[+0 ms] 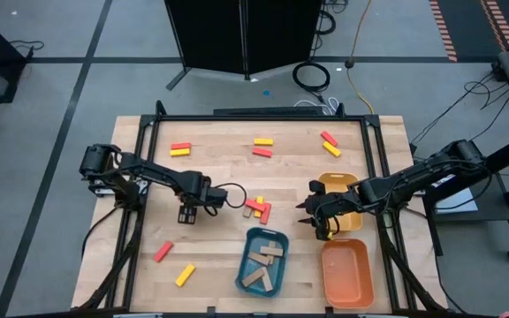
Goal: Sort blocks
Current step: Put the orange block into the orange bin
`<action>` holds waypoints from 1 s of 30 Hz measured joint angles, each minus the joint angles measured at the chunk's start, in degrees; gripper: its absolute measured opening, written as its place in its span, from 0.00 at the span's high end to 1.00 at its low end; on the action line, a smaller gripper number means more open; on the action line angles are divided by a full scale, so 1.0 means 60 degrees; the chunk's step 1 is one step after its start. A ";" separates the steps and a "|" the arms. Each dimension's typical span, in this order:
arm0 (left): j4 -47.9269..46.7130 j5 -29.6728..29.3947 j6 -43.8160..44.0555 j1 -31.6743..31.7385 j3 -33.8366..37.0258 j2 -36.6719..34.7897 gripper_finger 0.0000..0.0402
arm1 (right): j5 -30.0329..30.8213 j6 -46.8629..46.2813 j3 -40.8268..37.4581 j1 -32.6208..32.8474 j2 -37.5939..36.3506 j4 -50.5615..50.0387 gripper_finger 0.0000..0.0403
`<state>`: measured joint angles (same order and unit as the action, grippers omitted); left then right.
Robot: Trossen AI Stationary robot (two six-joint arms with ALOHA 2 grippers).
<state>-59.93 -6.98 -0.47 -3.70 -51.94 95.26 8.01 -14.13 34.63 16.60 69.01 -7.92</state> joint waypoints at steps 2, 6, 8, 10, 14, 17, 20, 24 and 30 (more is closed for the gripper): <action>0.0023 -0.0242 -0.0041 0.0000 0.0081 0.0000 0.40 | 0.0060 0.0001 0.0000 0.0002 0.0000 0.0000 0.64; 0.0220 -0.0329 -0.0271 0.0092 0.0310 0.0000 0.40 | 0.0683 -0.0022 0.0004 0.0000 0.0000 0.0004 0.64; 0.0382 -0.0252 -0.0280 0.0227 0.0464 0.0000 0.40 | 0.0710 -0.0029 0.0004 -0.0007 0.0000 0.0004 0.64; 0.0511 -0.0064 -0.0304 0.0387 0.0554 -0.0004 0.40 | 0.0707 -0.0033 0.0004 -0.0004 0.0000 0.0004 0.64; 0.0590 0.0147 -0.0335 0.0656 0.0587 -0.0018 0.40 | 0.0707 -0.0033 0.0004 -0.0004 0.0000 0.0005 0.64; 0.0623 0.0242 -0.0335 0.0774 0.0590 -0.0018 0.45 | 0.0707 -0.0033 0.0004 -0.0004 0.0000 0.0016 0.64; 0.0678 0.0302 -0.0374 0.0849 0.0598 -0.0018 0.55 | 0.0707 -0.0033 0.0004 -0.0004 0.0000 0.0070 0.64; 0.0776 0.0295 -0.0515 0.0863 0.0605 -0.0018 0.69 | 0.0703 -0.0033 0.0004 -0.0004 0.0000 0.0066 0.64; 0.0777 0.0325 -0.0236 0.0868 0.0428 -0.0008 0.82 | 0.0698 -0.0033 0.0005 -0.0004 0.0000 0.0066 0.64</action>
<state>-55.27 -5.03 -1.89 1.50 -49.38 95.21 12.20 -14.33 34.66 16.58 69.01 -7.53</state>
